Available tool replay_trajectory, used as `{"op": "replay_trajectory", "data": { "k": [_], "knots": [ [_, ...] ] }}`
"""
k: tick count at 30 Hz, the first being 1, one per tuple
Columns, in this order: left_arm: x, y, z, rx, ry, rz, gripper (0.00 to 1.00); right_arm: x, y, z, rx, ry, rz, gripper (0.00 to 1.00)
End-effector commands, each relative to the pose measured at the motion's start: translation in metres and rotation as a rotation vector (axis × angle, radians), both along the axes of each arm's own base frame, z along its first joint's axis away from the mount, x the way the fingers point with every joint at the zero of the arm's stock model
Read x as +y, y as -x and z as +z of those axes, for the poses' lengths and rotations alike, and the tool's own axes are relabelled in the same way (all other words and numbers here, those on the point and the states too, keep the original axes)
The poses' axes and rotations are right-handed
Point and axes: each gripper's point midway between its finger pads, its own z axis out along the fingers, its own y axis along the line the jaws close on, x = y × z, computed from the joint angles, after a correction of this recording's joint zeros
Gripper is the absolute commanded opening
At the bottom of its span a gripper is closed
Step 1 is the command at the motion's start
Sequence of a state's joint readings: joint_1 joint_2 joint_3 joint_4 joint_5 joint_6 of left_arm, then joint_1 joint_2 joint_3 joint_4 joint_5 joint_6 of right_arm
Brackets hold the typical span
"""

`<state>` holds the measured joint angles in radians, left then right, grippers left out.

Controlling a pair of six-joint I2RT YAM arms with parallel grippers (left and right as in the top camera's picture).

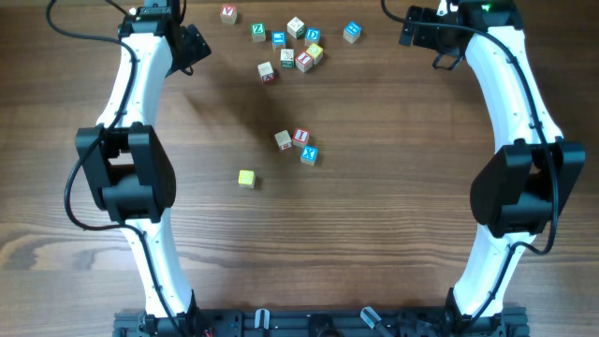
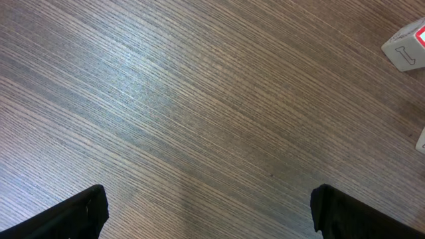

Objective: Form a circle
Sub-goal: 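Open the right gripper and swing it back to the upper right, then reach the left gripper down to the yellow 'S' block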

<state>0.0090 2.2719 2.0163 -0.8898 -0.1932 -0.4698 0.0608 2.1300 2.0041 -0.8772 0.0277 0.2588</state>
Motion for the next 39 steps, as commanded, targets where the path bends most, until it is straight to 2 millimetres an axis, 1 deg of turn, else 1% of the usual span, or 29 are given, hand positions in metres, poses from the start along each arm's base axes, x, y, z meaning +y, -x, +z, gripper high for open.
{"op": "replay_trajectory", "data": {
  "k": [1,2,3,4,6,7,8,9,10,11,13,14,16,17,20,21,22,23,25,27,29,31,33,34,36,38,39],
  "knots": [
    [0.002,-0.004,0.007,-0.024,0.006,0.012,1.00,0.000,-0.001,-0.006,0.009,0.016,0.009,1.00],
    [0.002,-0.002,0.006,-0.012,0.006,0.011,1.00,0.000,-0.001,-0.006,0.009,0.016,0.009,1.00],
    [-0.001,0.009,0.001,0.039,0.015,0.006,1.00,0.000,-0.001,-0.006,0.009,0.017,0.009,1.00],
    [-0.005,0.020,-0.004,0.089,0.035,-0.007,1.00,0.000,-0.001,-0.006,0.009,0.017,0.009,1.00],
    [-0.018,0.032,-0.010,0.150,0.090,-0.076,1.00,0.000,-0.001,-0.006,0.009,0.016,0.008,1.00],
    [-0.026,0.041,-0.013,0.193,0.119,-0.131,0.79,0.000,-0.001,-0.006,0.009,0.017,0.009,1.00],
    [-0.033,0.051,-0.015,0.237,0.143,-0.207,0.31,0.000,-0.001,-0.006,0.009,0.017,0.009,1.00],
    [-0.040,0.065,-0.017,0.295,0.166,-0.284,0.04,0.000,-0.001,-0.006,0.009,0.017,0.009,1.00],
    [-0.044,0.075,-0.018,0.334,0.179,-0.332,0.04,0.000,-0.001,-0.006,0.009,0.016,0.009,1.00],
    [-0.047,0.091,-0.018,0.396,0.191,-0.397,0.04,0.000,0.000,-0.006,0.009,0.016,0.009,1.00],
    [-0.047,0.106,-0.013,0.447,0.197,-0.417,0.06,0.000,-0.001,-0.006,0.009,0.017,0.009,1.00],
    [-0.051,0.109,-0.007,0.446,0.218,-0.422,0.08,0.000,-0.001,-0.006,0.009,0.017,0.009,1.00],
    [-0.072,0.117,0.012,0.416,0.300,-0.525,0.09,0.000,0.000,-0.006,0.009,0.016,0.009,1.00],
    [-0.079,0.120,0.024,0.393,0.320,-0.561,0.11,0.000,0.000,-0.006,0.009,0.016,0.008,1.00],
    [-0.088,0.130,0.056,0.347,0.306,-0.612,0.13,0.000,-0.001,-0.006,0.009,0.017,0.009,1.00],
    [-0.092,0.135,0.070,0.327,0.293,-0.625,0.13,0.000,-0.001,-0.006,0.009,0.017,0.009,1.00],
    [-0.099,0.146,0.085,0.312,0.286,-0.642,0.14,0.000,-0.001,-0.006,0.009,0.017,0.009,1.00],
    [-0.103,0.155,0.092,0.315,0.286,-0.650,0.14,0.000,-0.001,-0.006,0.009,0.017,0.009,1.00],
    [-0.112,0.173,0.095,0.336,0.292,-0.655,0.15,0.000,-0.001,-0.006,0.009,0.017,0.009,0.99],
    [-0.121,0.190,0.087,0.366,0.302,-0.646,0.16,0.000,0.000,-0.006,0.009,0.017,0.009,1.00],
    [-0.124,0.211,0.071,0.419,0.300,-0.629,0.18,0.000,-0.001,-0.006,0.009,0.017,0.009,1.00],
    [-0.122,0.231,0.048,0.450,0.282,-0.614,0.20,0.000,0.000,-0.006,0.009,0.017,0.009,1.00],
    [-0.120,0.242,0.030,0.440,0.279,-0.611,0.23,0.000,-0.001,-0.006,0.009,0.016,0.009,1.00],
    [-0.118,0.245,0.019,0.423,0.273,-0.605,0.28,0.000,0.000,-0.006,0.009,0.017,0.009,1.00],
    [-0.116,0.247,0.001,0.399,0.263,-0.594,0.45,0.000,-0.001,-0.006,0.009,0.017,0.009,1.00],
    [-0.112,0.246,-0.015,0.390,0.234,-0.589,0.54,0.000,0.000,-0.006,0.009,0.017,0.009,1.00],
    [-0.108,0.242,-0.024,0.373,0.208,-0.586,0.64,0.000,-0.001,-0.006,0.009,0.016,0.008,1.00]
  ]
}}
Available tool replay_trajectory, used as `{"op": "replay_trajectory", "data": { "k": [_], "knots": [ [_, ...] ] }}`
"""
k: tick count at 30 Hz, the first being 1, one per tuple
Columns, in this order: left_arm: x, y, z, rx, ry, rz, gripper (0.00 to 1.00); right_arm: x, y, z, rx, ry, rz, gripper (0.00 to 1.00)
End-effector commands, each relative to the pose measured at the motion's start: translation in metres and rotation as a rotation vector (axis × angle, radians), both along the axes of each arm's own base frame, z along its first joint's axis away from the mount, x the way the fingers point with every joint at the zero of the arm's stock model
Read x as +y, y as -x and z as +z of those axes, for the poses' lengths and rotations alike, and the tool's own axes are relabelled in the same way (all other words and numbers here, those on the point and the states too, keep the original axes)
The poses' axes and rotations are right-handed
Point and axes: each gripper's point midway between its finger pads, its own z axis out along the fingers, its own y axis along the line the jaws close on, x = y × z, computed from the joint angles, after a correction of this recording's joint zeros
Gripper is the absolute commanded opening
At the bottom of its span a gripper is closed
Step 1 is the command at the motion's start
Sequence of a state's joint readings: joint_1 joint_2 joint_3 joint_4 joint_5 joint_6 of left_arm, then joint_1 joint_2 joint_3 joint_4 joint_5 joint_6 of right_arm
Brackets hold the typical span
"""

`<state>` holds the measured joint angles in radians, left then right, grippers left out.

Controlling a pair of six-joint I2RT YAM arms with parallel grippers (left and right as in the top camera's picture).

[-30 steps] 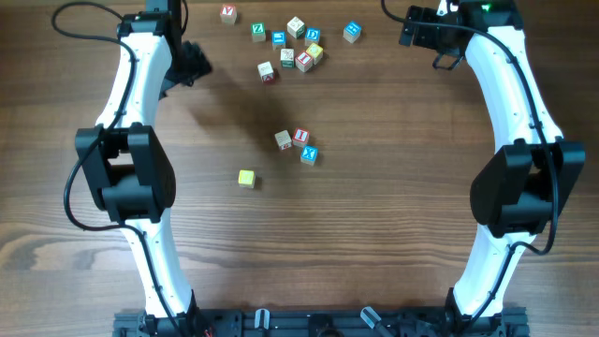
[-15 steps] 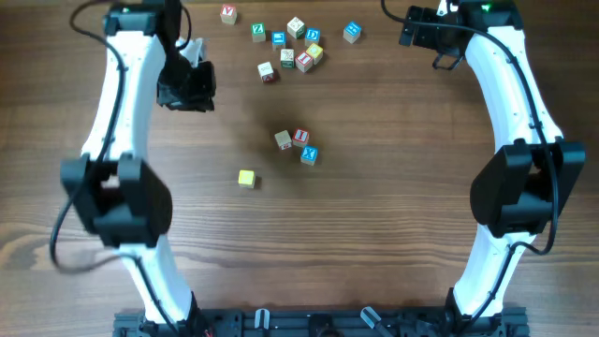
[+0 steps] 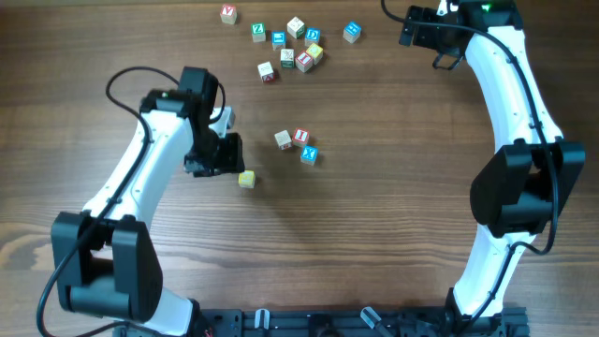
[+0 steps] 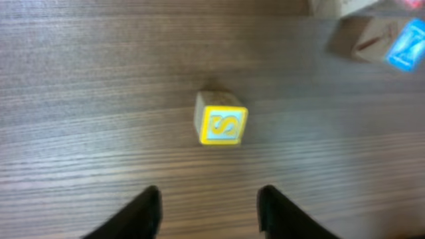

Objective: Form a circle
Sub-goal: 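Reach the left gripper down to the yellow 'S' block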

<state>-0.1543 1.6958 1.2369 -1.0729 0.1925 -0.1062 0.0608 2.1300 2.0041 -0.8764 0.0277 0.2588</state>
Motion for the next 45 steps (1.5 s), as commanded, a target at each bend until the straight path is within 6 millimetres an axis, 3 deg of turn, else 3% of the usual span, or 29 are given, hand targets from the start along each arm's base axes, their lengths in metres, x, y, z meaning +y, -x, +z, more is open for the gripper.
{"op": "replay_trajectory", "data": {
  "k": [1,10,18,23,25,30,35,38,45],
  "knots": [
    [0.010,-0.004,-0.019,-0.066,-0.048,0.016,0.69,0.000,0.000,-0.006,0.009,0.017,0.009,1.00],
    [0.002,-0.015,-0.040,-0.153,-0.030,-0.005,0.66,0.000,0.000,-0.006,0.009,0.016,0.009,1.00],
    [-0.018,-0.005,-0.061,-0.180,-0.020,-0.071,0.65,0.000,0.000,-0.006,0.010,0.016,0.009,1.00],
    [-0.016,0.003,-0.071,-0.171,-0.022,-0.074,0.54,0.000,0.000,-0.006,0.009,0.016,0.009,1.00],
    [-0.018,-0.002,-0.071,-0.195,-0.016,-0.074,0.43,0.000,0.000,-0.006,0.009,0.016,0.009,1.00],
    [-0.027,-0.021,-0.065,-0.276,0.012,-0.081,0.31,0.000,0.000,-0.006,0.009,0.016,0.009,1.00],
    [-0.051,-0.032,-0.058,-0.359,0.038,-0.146,0.31,0.000,0.000,-0.006,0.010,0.017,0.009,1.00],
    [-0.067,-0.032,-0.055,-0.396,0.041,-0.229,0.38,0.000,0.000,-0.006,0.010,0.017,0.009,1.00],
    [-0.074,-0.023,-0.058,-0.384,0.000,-0.263,0.52,0.000,0.000,-0.006,0.009,0.017,0.009,0.99]
  ]
}}
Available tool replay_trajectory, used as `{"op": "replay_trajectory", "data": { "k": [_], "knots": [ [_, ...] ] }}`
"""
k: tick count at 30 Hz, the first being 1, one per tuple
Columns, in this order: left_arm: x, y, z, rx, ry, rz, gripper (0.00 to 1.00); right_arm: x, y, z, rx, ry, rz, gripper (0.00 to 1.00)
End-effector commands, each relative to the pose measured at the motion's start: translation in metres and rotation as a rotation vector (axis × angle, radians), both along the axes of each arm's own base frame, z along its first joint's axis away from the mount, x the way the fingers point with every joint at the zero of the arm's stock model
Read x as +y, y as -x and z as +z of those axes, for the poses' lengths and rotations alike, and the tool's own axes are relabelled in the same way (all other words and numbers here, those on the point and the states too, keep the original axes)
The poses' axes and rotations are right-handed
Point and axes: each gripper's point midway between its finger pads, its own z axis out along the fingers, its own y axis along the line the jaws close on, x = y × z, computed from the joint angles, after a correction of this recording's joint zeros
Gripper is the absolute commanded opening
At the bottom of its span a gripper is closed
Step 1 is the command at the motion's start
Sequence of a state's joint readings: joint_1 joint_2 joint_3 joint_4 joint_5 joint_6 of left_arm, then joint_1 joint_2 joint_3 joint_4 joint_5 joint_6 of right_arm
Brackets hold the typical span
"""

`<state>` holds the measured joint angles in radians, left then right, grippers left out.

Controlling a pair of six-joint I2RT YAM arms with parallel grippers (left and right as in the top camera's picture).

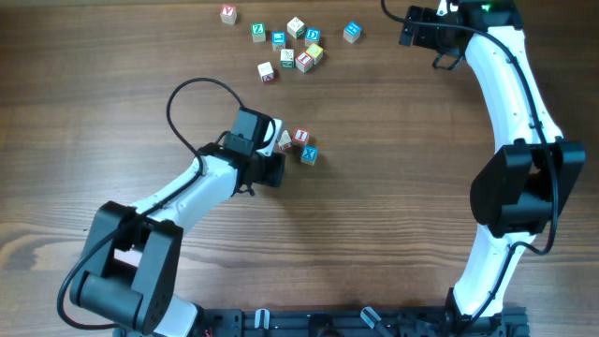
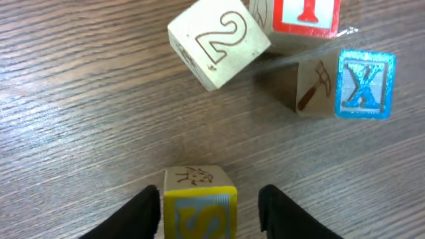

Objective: Form a circle
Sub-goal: 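Reach the left gripper down to the yellow 'S' block, then close the left gripper on the 'S' block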

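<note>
A yellow block (image 2: 199, 211) with a blue S face lies on the wood between the fingers of my left gripper (image 2: 209, 216). The gripper is open: the left finger (image 2: 143, 214) touches the block and the right finger stands a little apart from it. Just beyond are a pale block marked 2 (image 2: 219, 43), a red-faced block (image 2: 305, 14) and a blue X block (image 2: 364, 85). In the overhead view the left gripper (image 1: 269, 168) hides the yellow block, left of that trio (image 1: 300, 137). My right gripper (image 1: 416, 28) hangs at the far right back.
Several more letter blocks lie in a loose cluster (image 1: 295, 47) at the back middle, with a single one (image 1: 228, 14) to its left and a blue one (image 1: 351, 32) to its right. The left arm's cable (image 1: 187, 94) loops over the table.
My left gripper moved right and slightly back, from left of the yellow block to around it. The block has shifted with it toward the three-block group. The right arm stayed put.
At first my left gripper was wide open at the back left, far from the yellow block lying alone. Then it hovered narrower just short of that block. Now the block sits between its fingers, close beside the 2, red and blue X blocks.
</note>
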<state>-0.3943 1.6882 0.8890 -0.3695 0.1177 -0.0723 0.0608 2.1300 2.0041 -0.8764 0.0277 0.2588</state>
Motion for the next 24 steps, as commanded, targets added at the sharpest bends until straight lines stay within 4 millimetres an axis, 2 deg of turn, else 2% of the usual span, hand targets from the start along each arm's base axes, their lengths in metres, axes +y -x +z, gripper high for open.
{"op": "replay_trajectory", "data": {
  "k": [1,5,7,10,14,16,22,24],
  "knots": [
    [0.005,0.006,0.001,0.006,-0.030,-0.005,0.50,0.000,0.000,-0.006,0.009,0.017,0.009,1.00],
    [0.011,0.018,-0.004,0.061,-0.053,-0.006,0.42,0.000,0.000,-0.006,0.009,0.016,0.009,1.00],
    [0.010,0.016,-0.003,0.052,-0.049,-0.006,0.34,0.000,0.000,-0.006,0.009,0.016,0.009,1.00],
    [0.006,0.007,0.001,0.012,-0.033,-0.006,0.29,0.000,0.000,-0.006,0.009,0.017,0.009,1.00],
    [0.003,-0.001,0.004,-0.022,-0.021,-0.009,0.32,0.000,0.000,-0.006,0.009,0.016,0.009,1.00],
    [0.003,-0.001,0.004,-0.027,-0.021,-0.014,0.45,0.000,0.000,-0.006,0.009,0.017,0.009,1.00],
    [0.007,-0.005,0.005,-0.049,-0.052,-0.024,0.48,0.000,0.000,-0.006,0.010,0.017,0.009,1.00],
    [0.006,-0.007,0.006,-0.060,-0.052,-0.022,0.42,0.000,0.000,-0.006,0.010,0.017,0.009,1.00]
  ]
}}
